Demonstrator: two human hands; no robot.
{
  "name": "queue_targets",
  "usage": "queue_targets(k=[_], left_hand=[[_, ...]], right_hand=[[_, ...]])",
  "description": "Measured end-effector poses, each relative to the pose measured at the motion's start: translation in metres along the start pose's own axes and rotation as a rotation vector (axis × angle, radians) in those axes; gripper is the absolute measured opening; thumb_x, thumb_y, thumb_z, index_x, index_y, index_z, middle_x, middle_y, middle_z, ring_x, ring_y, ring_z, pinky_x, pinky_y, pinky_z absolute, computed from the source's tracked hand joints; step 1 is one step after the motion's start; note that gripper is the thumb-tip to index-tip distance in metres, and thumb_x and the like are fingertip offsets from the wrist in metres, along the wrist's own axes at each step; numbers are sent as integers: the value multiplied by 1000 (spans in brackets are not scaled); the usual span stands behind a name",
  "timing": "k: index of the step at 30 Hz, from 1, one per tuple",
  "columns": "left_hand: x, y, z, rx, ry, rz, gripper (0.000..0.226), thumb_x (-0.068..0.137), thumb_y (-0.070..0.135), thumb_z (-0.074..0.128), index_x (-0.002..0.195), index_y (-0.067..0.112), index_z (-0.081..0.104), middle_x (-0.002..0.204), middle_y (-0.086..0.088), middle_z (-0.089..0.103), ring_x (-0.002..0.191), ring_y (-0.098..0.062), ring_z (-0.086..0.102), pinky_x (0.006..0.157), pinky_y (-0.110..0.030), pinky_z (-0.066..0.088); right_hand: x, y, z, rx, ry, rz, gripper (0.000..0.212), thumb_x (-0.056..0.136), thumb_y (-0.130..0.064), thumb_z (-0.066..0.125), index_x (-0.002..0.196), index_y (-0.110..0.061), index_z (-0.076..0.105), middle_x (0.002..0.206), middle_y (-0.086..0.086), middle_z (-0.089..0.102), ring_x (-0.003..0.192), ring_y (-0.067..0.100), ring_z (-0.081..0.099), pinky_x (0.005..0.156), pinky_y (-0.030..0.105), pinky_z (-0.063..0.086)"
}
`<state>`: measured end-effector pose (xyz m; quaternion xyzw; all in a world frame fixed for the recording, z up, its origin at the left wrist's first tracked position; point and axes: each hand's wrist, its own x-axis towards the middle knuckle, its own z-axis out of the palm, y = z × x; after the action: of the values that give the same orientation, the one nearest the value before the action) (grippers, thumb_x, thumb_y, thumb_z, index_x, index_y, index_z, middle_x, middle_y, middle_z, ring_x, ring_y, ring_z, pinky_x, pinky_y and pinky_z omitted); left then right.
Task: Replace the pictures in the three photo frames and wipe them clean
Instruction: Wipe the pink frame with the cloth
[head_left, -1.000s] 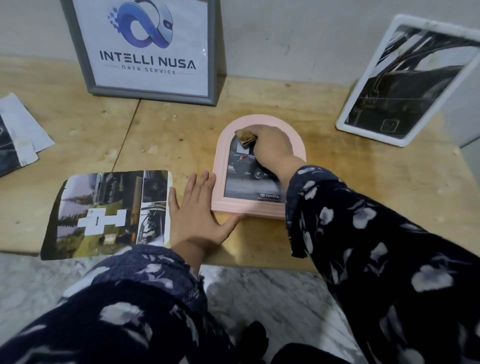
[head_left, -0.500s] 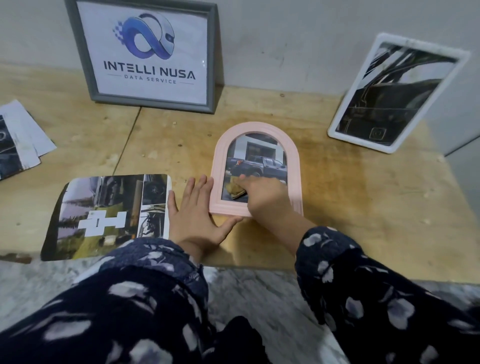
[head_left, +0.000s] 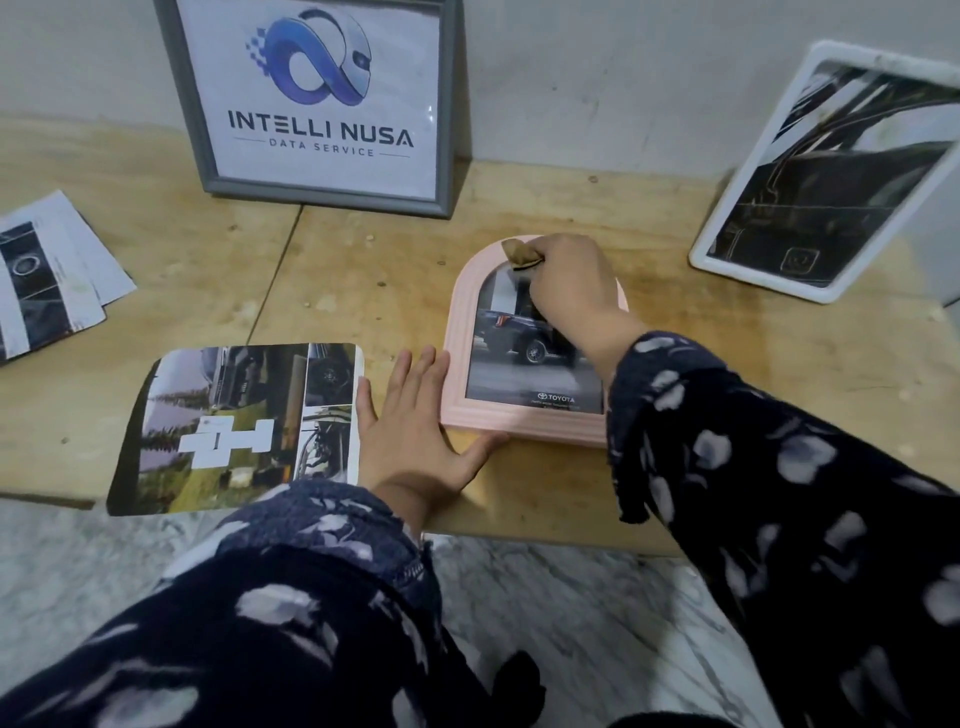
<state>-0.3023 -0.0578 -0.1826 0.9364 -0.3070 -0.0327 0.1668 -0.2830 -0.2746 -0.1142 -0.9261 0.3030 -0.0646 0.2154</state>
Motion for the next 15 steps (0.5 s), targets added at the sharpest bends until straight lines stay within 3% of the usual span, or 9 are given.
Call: queue_targets(k=[3,9,15], left_hand=[[0,-1,1,3,0,6,101,68,85,28,151,27,22,159,10,18,148,-10,1,117,-51,-3],[0,-2,0,-12,1,3,102,67,85,29,150,27,22,159,10,19,148,-10,2,117,-51,-3],[-1,-1,2,-10,16,11,102,68,86,31,150,26,23,158,9,20,148,-11,5,117,-51,-2]], right_hand=[[1,1,23,-171,-25,-25,41,84,3,41,114,-10,66,112,13,61,103,34,57,76,36,48],[-1,-2,37,-184,-129,-98,48,89,-1,48,136,-9,50,136,9,45,126,32,37,99,40,38],[-41,-3,40,-116,-203,-228,45,89,3,42,128,-13,56,124,6,54,115,30,42,91,39,41]])
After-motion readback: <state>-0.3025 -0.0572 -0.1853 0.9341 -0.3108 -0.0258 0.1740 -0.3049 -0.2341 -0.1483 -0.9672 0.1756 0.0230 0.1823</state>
